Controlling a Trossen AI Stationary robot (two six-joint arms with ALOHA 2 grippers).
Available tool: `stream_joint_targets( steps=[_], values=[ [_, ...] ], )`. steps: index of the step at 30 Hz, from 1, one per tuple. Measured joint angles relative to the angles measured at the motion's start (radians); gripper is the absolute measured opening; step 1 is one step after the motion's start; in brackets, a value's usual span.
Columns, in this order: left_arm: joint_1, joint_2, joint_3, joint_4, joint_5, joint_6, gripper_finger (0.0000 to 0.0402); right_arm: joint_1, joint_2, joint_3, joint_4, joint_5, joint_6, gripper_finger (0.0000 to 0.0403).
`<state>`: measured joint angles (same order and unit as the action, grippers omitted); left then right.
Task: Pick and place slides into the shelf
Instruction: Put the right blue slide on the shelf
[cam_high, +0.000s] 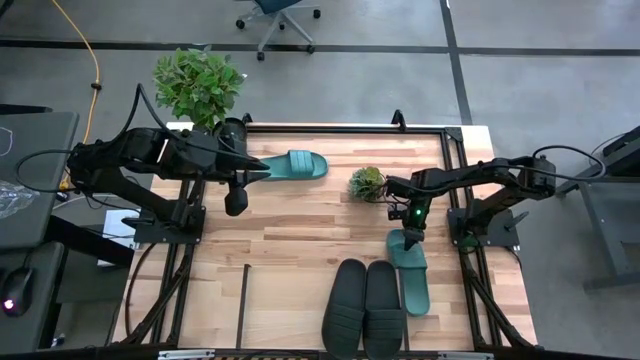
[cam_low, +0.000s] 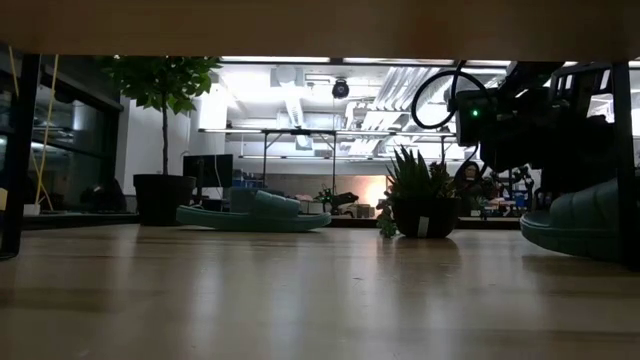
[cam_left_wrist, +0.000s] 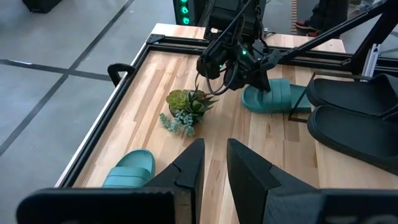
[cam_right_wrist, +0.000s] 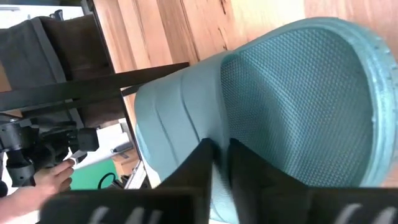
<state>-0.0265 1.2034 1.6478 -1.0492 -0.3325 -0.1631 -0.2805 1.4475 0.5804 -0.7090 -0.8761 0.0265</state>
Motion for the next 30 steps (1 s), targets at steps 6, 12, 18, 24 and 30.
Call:
stream_joint_targets(
  steps=[6,12,18,24,30],
  values=[
    [0.000,0.000,0.000,0.000,0.000,0.000,0.0058,0.000,0.000,0.000,0.000,-0.007,0.002,0.0010],
    [0.000,0.000,0.000,0.000,0.000,0.000,0.0058,0.000,0.000,0.000,-0.001,-0.025,0.029,0.0003],
    [0.000,0.000,0.000,0.000,0.000,0.000,0.0058,0.000,-0.003,0.000,-0.041,-0.044,0.061,0.0002],
    [0.000,0.000,0.000,0.000,0.000,0.000,0.0058,0.000,-0.056,0.022,-0.129,0.013,0.052,0.0001],
    [0.000,0.000,0.000,0.000,-0.001,0.000,0.0058,0.000,-0.154,0.111,-0.195,0.164,0.070,0.0000]
  ],
)
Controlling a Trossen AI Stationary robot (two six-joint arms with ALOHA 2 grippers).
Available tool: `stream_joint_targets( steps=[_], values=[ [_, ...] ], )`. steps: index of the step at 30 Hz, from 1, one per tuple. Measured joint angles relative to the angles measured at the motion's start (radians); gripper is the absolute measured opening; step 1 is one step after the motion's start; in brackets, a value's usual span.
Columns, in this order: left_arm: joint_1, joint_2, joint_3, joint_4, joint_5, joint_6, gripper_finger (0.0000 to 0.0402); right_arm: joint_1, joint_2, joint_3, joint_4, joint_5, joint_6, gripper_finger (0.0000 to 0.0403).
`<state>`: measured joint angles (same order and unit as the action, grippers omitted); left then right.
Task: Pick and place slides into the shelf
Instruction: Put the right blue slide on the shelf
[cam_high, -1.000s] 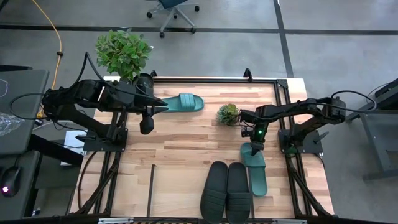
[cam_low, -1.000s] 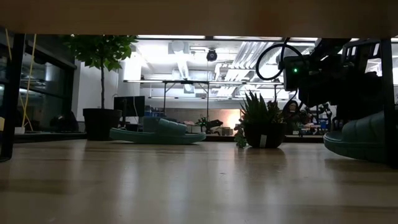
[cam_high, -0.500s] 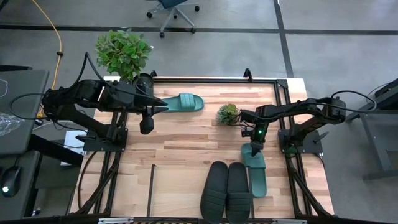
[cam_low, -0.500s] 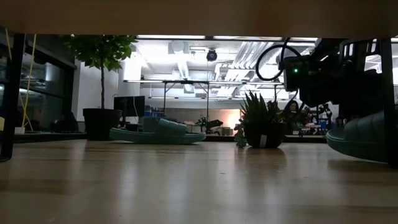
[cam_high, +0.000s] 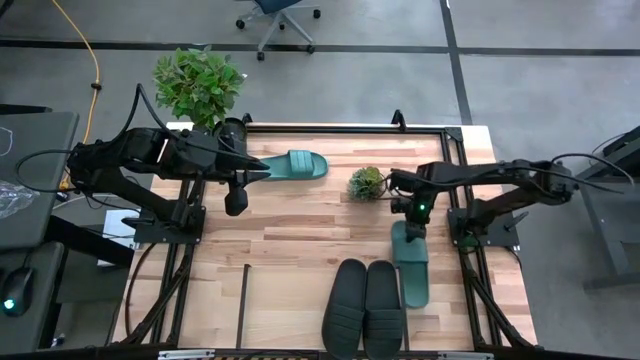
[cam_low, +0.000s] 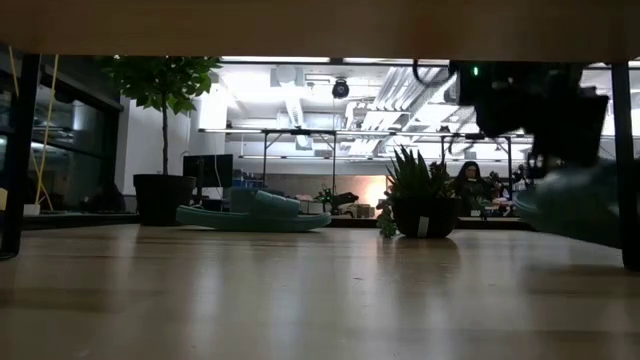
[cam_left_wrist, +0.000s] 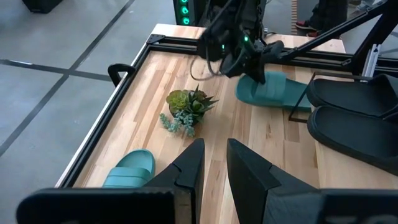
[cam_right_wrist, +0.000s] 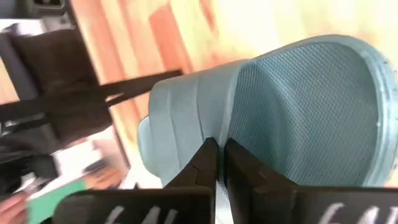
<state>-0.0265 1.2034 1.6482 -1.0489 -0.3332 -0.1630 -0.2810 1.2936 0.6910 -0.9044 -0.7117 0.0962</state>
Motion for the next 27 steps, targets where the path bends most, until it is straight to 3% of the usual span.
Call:
stream_joint_targets(
  steps=[13,27],
  values=[
    [0.000,0.013,0.000,0.000,0.006,0.000,0.0058,0.000,-0.164,0.218,-0.160,0.317,0.103,0.0000],
    [0.000,0.012,0.000,0.000,0.009,0.000,0.0058,-0.001,-0.253,0.510,-0.214,0.499,0.158,0.0000]
  ],
)
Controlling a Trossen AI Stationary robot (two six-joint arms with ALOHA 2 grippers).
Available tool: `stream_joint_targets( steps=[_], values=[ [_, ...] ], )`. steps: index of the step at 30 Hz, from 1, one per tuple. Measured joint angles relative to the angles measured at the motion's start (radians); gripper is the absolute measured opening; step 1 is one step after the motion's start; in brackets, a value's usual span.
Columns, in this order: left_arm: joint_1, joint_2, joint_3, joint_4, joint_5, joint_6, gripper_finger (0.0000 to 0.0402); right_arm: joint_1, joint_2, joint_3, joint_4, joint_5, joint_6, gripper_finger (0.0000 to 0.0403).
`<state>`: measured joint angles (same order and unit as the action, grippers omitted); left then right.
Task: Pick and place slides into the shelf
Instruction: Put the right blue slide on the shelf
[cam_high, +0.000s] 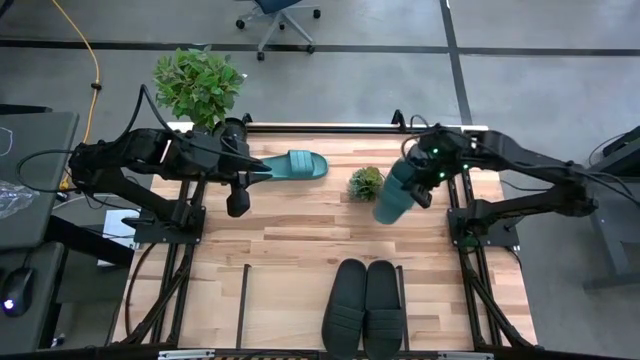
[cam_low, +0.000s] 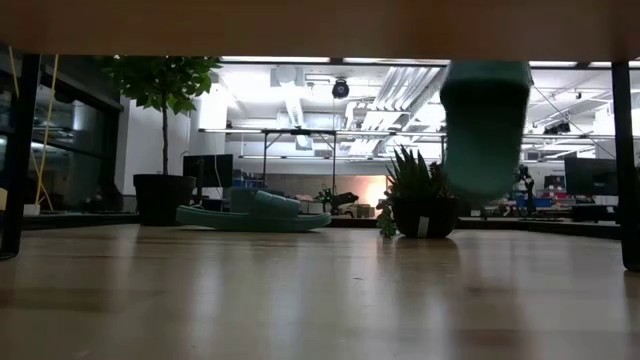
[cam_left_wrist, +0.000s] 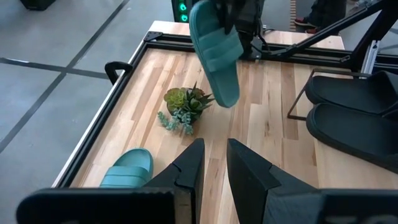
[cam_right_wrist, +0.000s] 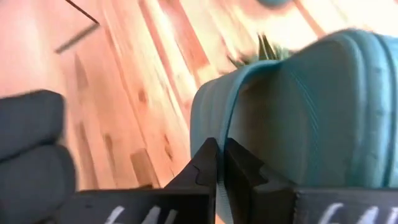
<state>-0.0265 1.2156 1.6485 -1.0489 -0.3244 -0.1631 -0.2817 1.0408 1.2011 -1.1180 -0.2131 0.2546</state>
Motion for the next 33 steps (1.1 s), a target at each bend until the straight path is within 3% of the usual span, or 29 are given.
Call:
stream_joint_targets(
  steps=[13,21,28,33],
  values=[
    [0.000,0.000,0.000,0.000,0.000,0.002,0.0058,0.000,0.000,0.198,0.140,-0.042,0.018,0.0000],
    [0.000,0.000,0.000,-0.001,0.000,0.013,0.0058,0.001,0.021,0.219,0.355,-0.235,0.086,0.0000],
    [0.000,0.000,0.000,-0.002,0.000,0.033,0.0058,0.001,0.139,0.220,0.446,-0.467,0.132,0.0000],
    [0.000,0.000,0.000,-0.002,0.003,0.035,0.0058,0.010,0.216,0.220,0.530,-0.533,0.141,0.0000]
  ],
)
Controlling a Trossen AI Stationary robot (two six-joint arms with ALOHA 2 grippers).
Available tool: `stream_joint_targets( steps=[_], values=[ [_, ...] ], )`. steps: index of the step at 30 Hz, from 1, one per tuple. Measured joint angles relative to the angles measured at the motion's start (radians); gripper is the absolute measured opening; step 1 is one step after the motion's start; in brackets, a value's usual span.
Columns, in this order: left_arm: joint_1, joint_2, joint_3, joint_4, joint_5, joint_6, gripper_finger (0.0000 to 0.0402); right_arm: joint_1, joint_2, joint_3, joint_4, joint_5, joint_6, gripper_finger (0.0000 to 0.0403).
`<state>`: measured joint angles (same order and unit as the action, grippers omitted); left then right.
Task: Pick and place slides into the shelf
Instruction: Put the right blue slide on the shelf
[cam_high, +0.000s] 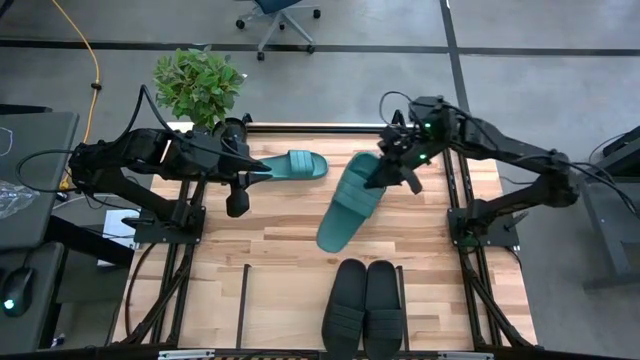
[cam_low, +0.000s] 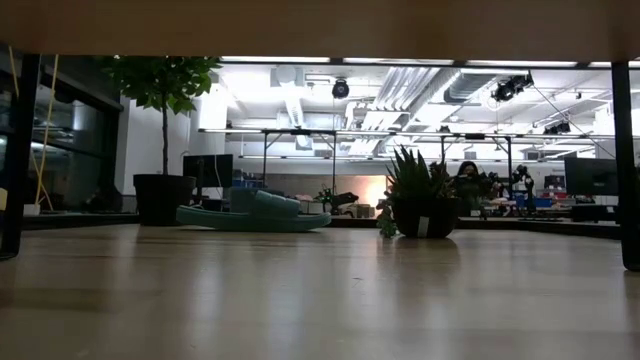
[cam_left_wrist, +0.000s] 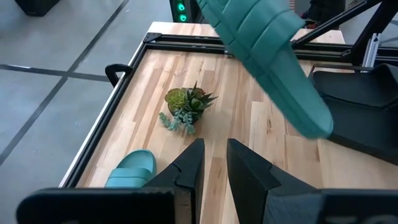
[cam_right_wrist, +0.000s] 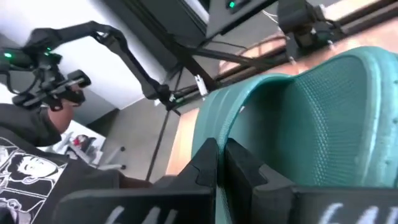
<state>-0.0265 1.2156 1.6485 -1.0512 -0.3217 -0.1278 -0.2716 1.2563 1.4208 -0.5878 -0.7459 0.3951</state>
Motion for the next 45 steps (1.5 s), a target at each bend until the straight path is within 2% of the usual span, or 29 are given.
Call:
stream_joint_targets(
  steps=[11,37,45],
  values=[
    [0.000,0.000,0.000,0.000,0.018,0.000,0.0058,0.087,0.136,0.000,0.266,-0.140,0.116,0.0000],
    [0.000,0.000,0.000,-0.033,0.050,0.000,0.0058,0.309,0.409,-0.001,0.662,-0.171,0.343,0.0000],
    [0.000,0.000,0.000,-0.033,0.050,0.000,0.0058,0.348,0.463,-0.001,0.681,-0.143,0.365,0.0000]
  ],
)
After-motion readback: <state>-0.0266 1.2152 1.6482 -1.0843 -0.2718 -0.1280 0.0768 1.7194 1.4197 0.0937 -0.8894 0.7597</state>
